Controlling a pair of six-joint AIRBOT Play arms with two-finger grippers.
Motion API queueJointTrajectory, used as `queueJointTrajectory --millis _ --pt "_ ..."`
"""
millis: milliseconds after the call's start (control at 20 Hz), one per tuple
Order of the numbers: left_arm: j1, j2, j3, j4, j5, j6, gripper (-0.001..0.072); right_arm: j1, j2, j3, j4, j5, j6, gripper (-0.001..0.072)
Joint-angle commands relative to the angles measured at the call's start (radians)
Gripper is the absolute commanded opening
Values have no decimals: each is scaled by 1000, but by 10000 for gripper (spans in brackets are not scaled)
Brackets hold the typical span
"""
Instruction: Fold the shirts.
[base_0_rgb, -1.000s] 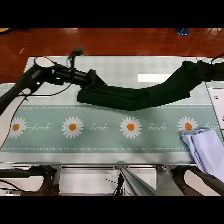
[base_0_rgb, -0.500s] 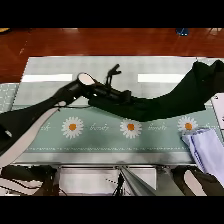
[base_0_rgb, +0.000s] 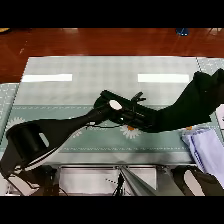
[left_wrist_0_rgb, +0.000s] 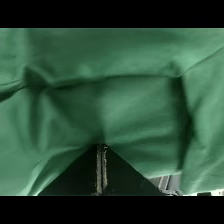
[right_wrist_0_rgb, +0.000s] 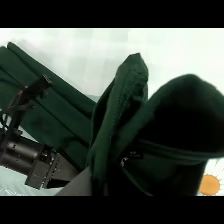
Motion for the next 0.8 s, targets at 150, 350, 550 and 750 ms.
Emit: queueJointTrajectory --millis 150,350,550,750 --pt "163 53 0 -60 -21 84 19 2 3 1 -3 -2 4 18" --pt "410 255 1 67 -46 90 19 2 -4 1 20 -26 4 18" --pt "649 474 1 98 -47 90 19 37 -43 0 13 -82 4 18" --pt "820 620 1 98 -85 90 20 276 -149 0 -30 -209 73 18"
